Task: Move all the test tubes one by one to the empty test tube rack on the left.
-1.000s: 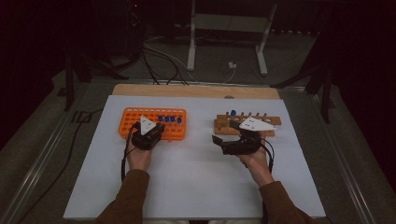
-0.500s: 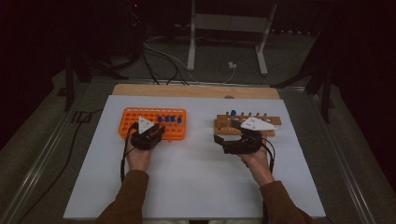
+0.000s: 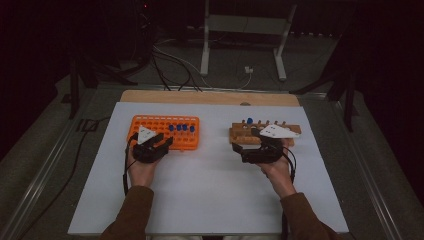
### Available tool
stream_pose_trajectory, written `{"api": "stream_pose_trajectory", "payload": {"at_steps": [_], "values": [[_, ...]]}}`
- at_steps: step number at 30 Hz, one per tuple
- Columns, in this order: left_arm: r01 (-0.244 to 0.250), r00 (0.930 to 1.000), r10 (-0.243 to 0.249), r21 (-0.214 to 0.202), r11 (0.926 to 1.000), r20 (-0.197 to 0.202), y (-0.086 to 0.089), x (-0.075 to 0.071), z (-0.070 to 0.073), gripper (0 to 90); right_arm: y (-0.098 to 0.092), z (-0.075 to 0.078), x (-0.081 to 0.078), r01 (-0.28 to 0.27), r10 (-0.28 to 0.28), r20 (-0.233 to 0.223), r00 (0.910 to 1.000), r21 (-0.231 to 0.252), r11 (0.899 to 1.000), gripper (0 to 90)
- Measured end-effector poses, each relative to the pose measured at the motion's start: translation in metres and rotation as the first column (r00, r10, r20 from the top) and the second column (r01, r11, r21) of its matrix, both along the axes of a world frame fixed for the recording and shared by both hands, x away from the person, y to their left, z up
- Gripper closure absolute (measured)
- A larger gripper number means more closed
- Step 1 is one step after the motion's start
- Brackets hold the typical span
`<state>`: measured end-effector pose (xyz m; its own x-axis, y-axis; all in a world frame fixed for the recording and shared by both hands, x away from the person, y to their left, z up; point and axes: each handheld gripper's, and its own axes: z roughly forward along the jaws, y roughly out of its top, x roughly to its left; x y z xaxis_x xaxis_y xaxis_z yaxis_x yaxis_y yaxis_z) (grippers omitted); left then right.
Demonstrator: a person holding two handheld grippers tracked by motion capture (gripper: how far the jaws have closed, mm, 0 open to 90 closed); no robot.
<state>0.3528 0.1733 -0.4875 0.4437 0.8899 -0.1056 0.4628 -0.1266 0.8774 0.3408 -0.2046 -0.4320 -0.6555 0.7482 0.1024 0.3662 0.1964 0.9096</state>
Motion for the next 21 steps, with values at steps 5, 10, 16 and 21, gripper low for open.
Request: {"api": "stream_pose_trajectory", "payload": {"at_steps": [5, 10, 16, 21], "values": [[0.023, 0.9997, -0.023, -0.029, 0.9993, 0.008, 0.005, -0.011, 0.007, 40.7, -0.001, 0.000, 0.003, 0.014, -0.014, 0.008, 0.9999, -0.018, 1.000, 6.6], [0.023, 0.9993, -0.022, -0.026, 0.9994, 0.030, 0.010, -0.026, 0.014, 33.3, -0.002, -0.001, 0.005, 0.030, -0.030, 0.004, 0.9995, -0.019, 0.999, 6.6], [-0.001, 0.9988, 0.004, -0.058, 0.9983, 0.049, 0.022, -0.038, 0.025, 15.9, -0.005, 0.001, 0.010, 0.052, -0.052, 0.009, 0.9986, -0.034, 0.998, 6.6], [-0.021, 0.9988, 0.022, -0.024, 0.9995, 0.043, 0.029, -0.045, 0.024, 2.4, -0.007, 0.003, 0.014, 0.070, -0.070, 0.008, 0.9975, -0.042, 0.997, 6.6]]}}
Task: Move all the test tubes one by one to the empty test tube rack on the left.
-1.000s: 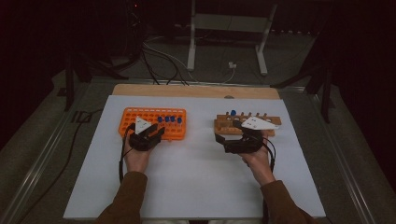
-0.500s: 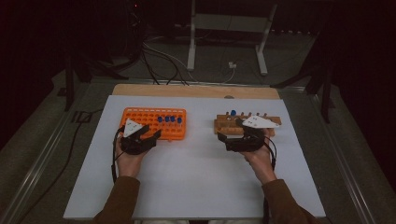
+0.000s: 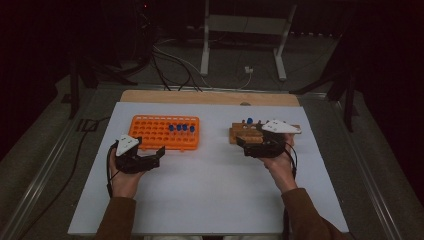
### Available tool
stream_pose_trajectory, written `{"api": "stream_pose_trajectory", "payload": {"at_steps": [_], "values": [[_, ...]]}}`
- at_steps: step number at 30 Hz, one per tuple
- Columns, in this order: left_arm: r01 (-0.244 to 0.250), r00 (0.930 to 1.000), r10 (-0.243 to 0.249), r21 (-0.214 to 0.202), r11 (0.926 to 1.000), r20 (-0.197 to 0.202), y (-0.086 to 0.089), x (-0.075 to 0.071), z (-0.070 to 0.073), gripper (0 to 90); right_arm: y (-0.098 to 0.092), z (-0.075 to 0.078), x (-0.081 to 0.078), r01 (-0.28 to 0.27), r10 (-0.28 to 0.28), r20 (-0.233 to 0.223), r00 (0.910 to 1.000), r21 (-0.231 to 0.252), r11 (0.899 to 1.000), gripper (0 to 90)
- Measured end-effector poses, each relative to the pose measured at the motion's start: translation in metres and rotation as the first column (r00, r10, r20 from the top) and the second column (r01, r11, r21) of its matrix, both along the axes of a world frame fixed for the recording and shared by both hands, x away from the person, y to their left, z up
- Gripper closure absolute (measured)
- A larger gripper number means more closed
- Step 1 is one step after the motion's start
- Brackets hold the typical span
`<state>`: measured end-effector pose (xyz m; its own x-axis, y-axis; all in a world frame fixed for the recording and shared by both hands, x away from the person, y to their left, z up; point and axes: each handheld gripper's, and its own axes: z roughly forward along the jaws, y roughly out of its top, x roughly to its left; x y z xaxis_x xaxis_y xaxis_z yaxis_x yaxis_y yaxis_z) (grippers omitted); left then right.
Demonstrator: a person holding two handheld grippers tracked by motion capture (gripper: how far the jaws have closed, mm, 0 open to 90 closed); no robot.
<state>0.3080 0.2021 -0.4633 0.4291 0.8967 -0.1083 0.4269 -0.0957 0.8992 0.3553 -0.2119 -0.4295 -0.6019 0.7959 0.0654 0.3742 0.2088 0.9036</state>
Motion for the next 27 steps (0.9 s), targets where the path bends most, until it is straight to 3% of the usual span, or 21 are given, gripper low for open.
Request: {"api": "stream_pose_trajectory", "payload": {"at_steps": [7, 16, 22, 27], "values": [[-0.018, 0.9993, 0.018, 0.000, 0.9998, 0.034, 0.005, -0.006, 0.006, 0.5, -0.002, 0.003, 0.006, 0.028, -0.028, 0.001, 0.9996, -0.009, 1.000, 6.6], [-0.049, 0.9983, 0.049, -0.020, 0.9986, 0.030, 0.017, -0.007, 0.007, 0.5, -0.006, 0.002, 0.021, 0.042, -0.043, -0.015, 0.9990, -0.049, 0.998, 6.6], [-0.052, 0.9984, 0.053, -0.027, 0.9983, 0.023, 0.017, -0.006, 0.005, 0.6, -0.009, 0.006, 0.034, 0.052, -0.054, -0.035, 0.9980, -0.034, 0.998, 9.9], [-0.052, 0.9983, 0.052, -0.026, 0.9983, 0.025, 0.016, -0.006, 0.005, 0.5, -0.010, -0.001, 0.047, 0.076, -0.077, -0.062, 0.9951, -0.019, 0.997, 10.2]]}}
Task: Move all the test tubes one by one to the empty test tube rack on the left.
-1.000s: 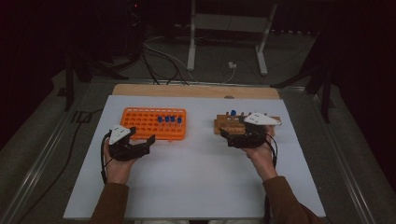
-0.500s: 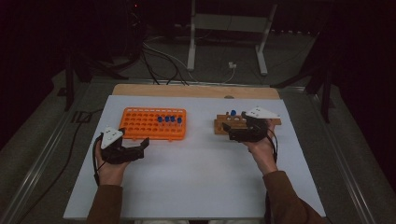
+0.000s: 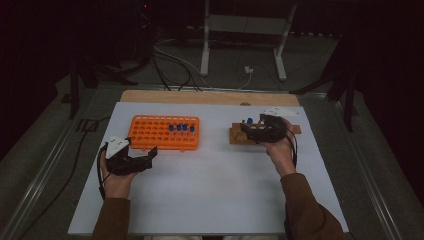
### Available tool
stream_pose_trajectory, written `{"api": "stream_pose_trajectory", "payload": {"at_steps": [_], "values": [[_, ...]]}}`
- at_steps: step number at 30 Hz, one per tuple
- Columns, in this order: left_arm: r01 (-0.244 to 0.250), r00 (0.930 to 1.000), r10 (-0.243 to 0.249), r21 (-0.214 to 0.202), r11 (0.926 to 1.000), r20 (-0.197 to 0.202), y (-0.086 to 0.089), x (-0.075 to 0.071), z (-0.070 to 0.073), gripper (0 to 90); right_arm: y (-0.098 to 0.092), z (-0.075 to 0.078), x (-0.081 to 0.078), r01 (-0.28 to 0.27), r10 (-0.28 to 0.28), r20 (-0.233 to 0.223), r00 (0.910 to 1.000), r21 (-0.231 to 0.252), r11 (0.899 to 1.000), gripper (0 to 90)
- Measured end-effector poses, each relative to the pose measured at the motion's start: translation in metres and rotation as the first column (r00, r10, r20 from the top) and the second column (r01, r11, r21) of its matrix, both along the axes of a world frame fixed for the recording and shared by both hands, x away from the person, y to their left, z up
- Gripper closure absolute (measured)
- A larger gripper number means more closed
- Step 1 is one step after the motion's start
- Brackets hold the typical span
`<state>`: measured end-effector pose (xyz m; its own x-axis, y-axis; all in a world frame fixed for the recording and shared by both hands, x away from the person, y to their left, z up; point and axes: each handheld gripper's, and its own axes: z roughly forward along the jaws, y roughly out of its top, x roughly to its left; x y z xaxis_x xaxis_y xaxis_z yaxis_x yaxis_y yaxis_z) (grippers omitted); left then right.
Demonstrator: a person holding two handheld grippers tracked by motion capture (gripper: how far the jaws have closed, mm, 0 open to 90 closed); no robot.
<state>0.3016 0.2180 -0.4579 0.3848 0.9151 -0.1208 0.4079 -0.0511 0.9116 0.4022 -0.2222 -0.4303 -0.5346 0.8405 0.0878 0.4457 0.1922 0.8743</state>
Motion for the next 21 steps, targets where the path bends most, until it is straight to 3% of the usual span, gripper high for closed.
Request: {"api": "stream_pose_trajectory", "payload": {"at_steps": [7, 11, 13, 14, 21], "values": [[-0.009, 0.9999, 0.009, -0.002, 1.0000, -0.005, 0.001, 0.000, -0.001, 0.6, 0.001, -0.016, 0.010, 0.025, -0.025, -0.029, 0.9993, 0.014, 1.000, 18.1], [-0.011, 0.9999, 0.011, -0.005, 0.9999, -0.006, 0.002, 0.000, -0.002, 0.6, 0.001, -0.027, 0.013, 0.047, -0.047, -0.051, 0.9976, 0.015, 0.999, 27.9], [-0.012, 0.9999, 0.012, -0.006, 0.9999, -0.007, 0.002, 0.000, -0.002, 0.6, 0.002, -0.033, 0.014, 0.044, -0.043, -0.052, 0.9977, 0.026, 0.999, 37.7], [-0.013, 0.9999, 0.013, -0.007, 0.9999, -0.008, 0.002, 0.000, -0.002, 0.6, 0.002, -0.033, 0.014, 0.044, -0.043, -0.052, 0.9977, 0.026, 0.999, 37.7], [-0.013, 0.9999, 0.013, -0.007, 0.9999, -0.007, 0.001, 0.000, -0.002, 0.6, 0.004, -0.036, 0.011, 0.035, -0.035, -0.021, 0.9992, 0.014, 0.999, 59.8]]}}
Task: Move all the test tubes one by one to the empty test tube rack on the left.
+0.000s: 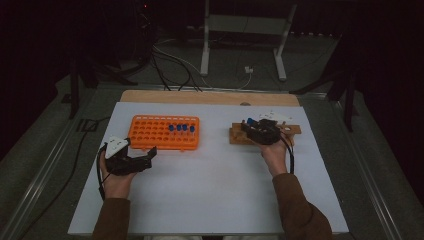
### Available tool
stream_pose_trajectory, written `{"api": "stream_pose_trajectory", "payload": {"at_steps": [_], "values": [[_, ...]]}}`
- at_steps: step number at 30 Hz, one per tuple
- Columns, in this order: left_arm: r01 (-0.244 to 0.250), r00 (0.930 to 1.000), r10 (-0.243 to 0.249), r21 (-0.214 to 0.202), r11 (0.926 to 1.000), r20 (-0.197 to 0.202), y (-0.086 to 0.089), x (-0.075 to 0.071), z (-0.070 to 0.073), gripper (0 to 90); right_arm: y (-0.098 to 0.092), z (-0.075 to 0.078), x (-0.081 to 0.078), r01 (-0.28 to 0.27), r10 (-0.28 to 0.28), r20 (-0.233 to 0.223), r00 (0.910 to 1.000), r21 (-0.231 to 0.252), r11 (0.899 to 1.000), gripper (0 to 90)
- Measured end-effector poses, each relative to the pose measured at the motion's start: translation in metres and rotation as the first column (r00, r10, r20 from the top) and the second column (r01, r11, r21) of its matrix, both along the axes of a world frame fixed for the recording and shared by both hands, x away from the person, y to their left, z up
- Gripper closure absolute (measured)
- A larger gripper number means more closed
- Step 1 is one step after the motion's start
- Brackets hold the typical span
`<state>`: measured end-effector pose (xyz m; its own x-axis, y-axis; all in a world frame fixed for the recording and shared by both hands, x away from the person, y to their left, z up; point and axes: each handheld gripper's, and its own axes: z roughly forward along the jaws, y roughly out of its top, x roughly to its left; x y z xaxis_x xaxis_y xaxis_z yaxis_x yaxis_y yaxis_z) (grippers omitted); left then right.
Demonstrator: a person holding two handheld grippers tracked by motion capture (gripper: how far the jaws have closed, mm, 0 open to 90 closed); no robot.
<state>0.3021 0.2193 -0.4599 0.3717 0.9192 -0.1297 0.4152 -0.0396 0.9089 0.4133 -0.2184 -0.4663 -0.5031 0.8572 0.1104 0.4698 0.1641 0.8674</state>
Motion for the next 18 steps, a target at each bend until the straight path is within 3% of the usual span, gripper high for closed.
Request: {"api": "stream_pose_trajectory", "payload": {"at_steps": [6, 18], "values": [[0.001, 1.0000, -0.001, 0.003, 1.0000, -0.005, -0.0008, 0.0000, -0.0005, 0.6, 0.0038, -0.0019, -0.0019, -0.008, 0.008, 0.010, 0.9999, -0.016, 1.000, 69.6], [0.001, 1.0000, -0.001, 0.002, 1.0000, -0.008, -0.0013, 0.0002, -0.0012, 0.6, 0.0103, -0.0023, -0.0051, 0.024, -0.020, 0.053, 0.9984, -0.068, 0.997, 77.2]]}}
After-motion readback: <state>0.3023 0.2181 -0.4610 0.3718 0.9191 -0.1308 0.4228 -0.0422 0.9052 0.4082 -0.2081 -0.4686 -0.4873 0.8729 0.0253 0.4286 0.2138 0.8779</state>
